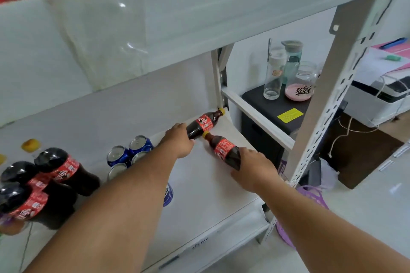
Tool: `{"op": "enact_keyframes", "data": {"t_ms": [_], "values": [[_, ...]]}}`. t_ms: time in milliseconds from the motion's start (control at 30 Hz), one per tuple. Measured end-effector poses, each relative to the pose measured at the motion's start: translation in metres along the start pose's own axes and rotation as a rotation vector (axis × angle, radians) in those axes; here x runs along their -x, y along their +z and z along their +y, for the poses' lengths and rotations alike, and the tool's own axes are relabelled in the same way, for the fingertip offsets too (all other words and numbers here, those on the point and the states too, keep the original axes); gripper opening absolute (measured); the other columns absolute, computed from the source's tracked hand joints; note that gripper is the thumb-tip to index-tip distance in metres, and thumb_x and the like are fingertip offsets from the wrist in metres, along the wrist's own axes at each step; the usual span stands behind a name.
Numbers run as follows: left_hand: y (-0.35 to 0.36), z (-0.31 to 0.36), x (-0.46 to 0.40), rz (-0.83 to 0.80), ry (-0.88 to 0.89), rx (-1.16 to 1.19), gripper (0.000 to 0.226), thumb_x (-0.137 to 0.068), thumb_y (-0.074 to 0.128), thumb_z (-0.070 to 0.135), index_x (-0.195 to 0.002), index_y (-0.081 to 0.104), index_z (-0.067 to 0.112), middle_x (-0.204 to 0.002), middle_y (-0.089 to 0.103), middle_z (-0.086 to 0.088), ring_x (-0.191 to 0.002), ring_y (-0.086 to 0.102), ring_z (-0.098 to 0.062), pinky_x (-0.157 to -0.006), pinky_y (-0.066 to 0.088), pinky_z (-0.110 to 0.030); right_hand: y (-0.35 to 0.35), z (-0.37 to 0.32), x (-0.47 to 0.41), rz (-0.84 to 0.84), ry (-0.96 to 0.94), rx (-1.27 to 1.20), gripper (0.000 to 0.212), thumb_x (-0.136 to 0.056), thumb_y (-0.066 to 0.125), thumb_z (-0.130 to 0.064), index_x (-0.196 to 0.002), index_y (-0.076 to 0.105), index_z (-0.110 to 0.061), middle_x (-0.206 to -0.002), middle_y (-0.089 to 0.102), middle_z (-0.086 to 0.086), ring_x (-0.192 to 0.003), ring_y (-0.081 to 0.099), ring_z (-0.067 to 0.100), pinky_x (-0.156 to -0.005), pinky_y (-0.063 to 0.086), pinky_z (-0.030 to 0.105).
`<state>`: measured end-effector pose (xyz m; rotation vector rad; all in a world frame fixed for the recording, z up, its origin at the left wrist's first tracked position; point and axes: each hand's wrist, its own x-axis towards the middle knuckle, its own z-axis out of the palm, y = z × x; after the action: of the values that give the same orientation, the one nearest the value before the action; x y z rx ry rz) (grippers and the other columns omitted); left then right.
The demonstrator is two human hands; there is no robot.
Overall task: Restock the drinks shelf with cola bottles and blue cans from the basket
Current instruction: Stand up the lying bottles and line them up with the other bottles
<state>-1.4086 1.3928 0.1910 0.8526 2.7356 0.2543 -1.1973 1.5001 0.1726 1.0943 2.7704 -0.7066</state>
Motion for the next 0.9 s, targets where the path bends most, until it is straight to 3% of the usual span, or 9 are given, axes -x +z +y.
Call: {"op": "enact_keyframes", "data": {"t_ms": [167, 333, 467, 667, 800, 900], "values": [[0.013, 0.002, -0.025, -0.081, -0.025, -0.167, 0.057, -0.094, 0.067, 0.035, -0.144, 0.047, 0.017, -0.138, 0.058, -0.010, -0.124, 0.058, -0.035, -0.103, 0.052, -0.049, 0.005, 0.007, -0.012, -0.001, 0.024, 0.051, 0.048, -0.090, 0.072, -0.027, -0.135, 0.054, -0.023, -0.111, 0.061, 0.001, -0.096, 0.061, 0.022, -0.087, 0.059, 0.039], [0.013, 0.007, -0.031, -0.033, -0.032, -0.379, 0.059, -0.092, 0.073, 0.030, -0.144, 0.049, 0.015, -0.136, 0.051, -0.009, -0.126, 0.052, -0.033, -0.097, 0.052, -0.047, 0.001, 0.019, -0.013, -0.043, 0.072, 0.060, 0.041, -0.091, 0.069, -0.031, -0.128, 0.054, -0.019, -0.095, 0.055, -0.001, -0.087, 0.062, 0.023, -0.077, 0.056, 0.037], [0.009, 0.021, -0.033, -0.113, -0.043, -0.441, 0.068, -0.084, 0.076, 0.023, -0.144, 0.047, 0.012, -0.138, 0.048, -0.011, -0.128, 0.049, -0.034, -0.100, 0.050, -0.045, -0.003, 0.024, -0.013, -0.079, 0.128, 0.055, 0.040, -0.092, 0.066, -0.041, -0.124, 0.055, -0.020, -0.082, 0.053, -0.004, -0.083, 0.065, 0.021, -0.072, 0.057, 0.034], [0.016, 0.036, -0.049, -0.181, -0.061, -0.179, 0.074, -0.074, 0.084, 0.031, -0.138, 0.052, 0.012, -0.126, 0.063, -0.010, -0.110, 0.065, -0.031, -0.092, 0.057, -0.042, 0.000, 0.022, -0.022, -0.040, 0.155, 0.107, 0.046, -0.092, 0.063, -0.052, -0.124, 0.058, -0.020, -0.086, 0.057, -0.004, -0.084, 0.063, 0.021, -0.068, 0.051, 0.032], [0.032, 0.044, -0.054, -0.101, -0.063, -0.021, 0.081, -0.075, 0.089, 0.040, -0.139, 0.049, 0.011, -0.129, 0.062, -0.011, -0.115, 0.064, -0.032, -0.096, 0.056, -0.045, 0.005, 0.018, -0.030, -0.030, 0.164, 0.050, 0.052, -0.091, 0.067, -0.052, -0.129, 0.056, -0.018, -0.100, 0.059, -0.001, -0.090, 0.063, 0.022, -0.077, 0.058, 0.034], [0.029, 0.039, -0.057, -0.139, -0.097, 0.107, 0.073, -0.076, 0.090, 0.037, -0.133, 0.054, 0.010, -0.122, 0.065, -0.011, -0.107, 0.065, -0.031, -0.091, 0.054, -0.041, 0.002, 0.017, -0.033, -0.097, 0.213, -0.086, 0.053, -0.090, 0.069, -0.052, -0.129, 0.055, -0.019, -0.102, 0.062, 0.000, -0.091, 0.066, 0.021, -0.083, 0.061, 0.037]]}}
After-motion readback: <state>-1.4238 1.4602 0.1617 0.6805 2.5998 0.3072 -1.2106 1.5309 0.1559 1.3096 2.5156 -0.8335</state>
